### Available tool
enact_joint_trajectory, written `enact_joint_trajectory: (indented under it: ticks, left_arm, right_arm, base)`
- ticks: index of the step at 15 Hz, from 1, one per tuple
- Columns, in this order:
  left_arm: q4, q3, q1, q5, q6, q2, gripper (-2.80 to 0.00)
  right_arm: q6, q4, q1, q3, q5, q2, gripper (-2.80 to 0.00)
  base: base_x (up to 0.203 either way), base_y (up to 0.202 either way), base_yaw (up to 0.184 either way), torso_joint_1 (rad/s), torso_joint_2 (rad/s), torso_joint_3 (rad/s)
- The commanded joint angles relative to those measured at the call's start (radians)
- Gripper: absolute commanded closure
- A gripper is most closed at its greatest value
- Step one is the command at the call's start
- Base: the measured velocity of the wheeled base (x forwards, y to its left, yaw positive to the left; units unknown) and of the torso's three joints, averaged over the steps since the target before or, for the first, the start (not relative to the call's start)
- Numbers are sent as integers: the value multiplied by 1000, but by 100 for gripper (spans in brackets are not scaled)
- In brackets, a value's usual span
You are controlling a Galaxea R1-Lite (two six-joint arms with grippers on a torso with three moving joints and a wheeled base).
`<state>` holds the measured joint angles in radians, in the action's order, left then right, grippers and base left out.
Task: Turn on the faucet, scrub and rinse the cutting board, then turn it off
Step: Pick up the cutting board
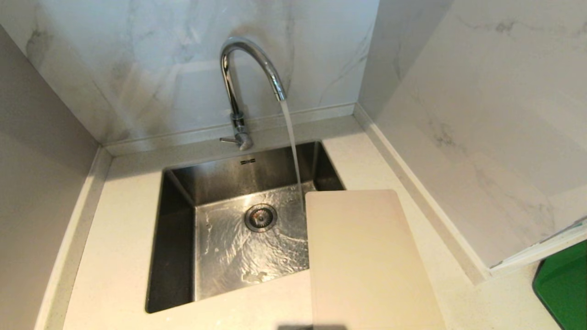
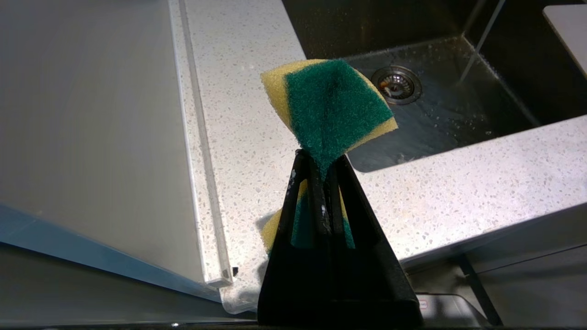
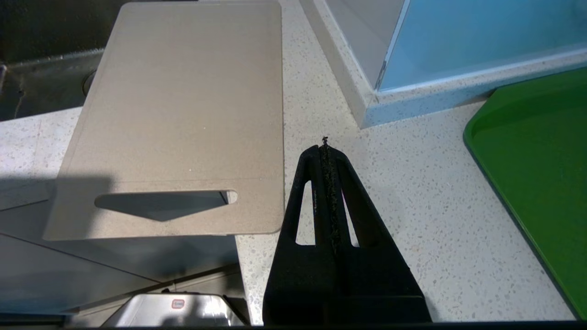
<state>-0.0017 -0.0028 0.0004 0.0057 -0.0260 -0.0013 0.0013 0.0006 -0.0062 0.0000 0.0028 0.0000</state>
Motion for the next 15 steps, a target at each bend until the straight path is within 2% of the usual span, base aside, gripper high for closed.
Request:
enact_joint_trajectory:
  ticks: [1,3,6,8,12,15]
  left_arm:
    - [0,-2,0,0,-3,0,0]
    - [2,-3,0,0,-6,0,0]
    - [2,-3,0,0,-6,0,0]
    - [2,-3,0,0,-6,0,0]
    - [24,-8,0,0,-6,0,0]
    - [46,-16,0,-1,-6,0,0]
  right_arm:
    - [-1,7,0,-3,-1,0,0]
    - [-6,40,0,-17,-2,1,0]
    - [-23,169,0,-128,-2,7,0]
    - [-25,234,0,-242,-1,62,0]
    - [-31,257,0,-464,-1,258,0]
    - [-84,316,0,-680,10,419,0]
  base:
    - [0,0,0,0,0,0]
    - [0,0,0,0,0,0]
    - [0,0,0,0,0,0]
    - [0,0,0,0,0,0]
    - [0,0,0,0,0,0]
    - [0,0,0,0,0,0]
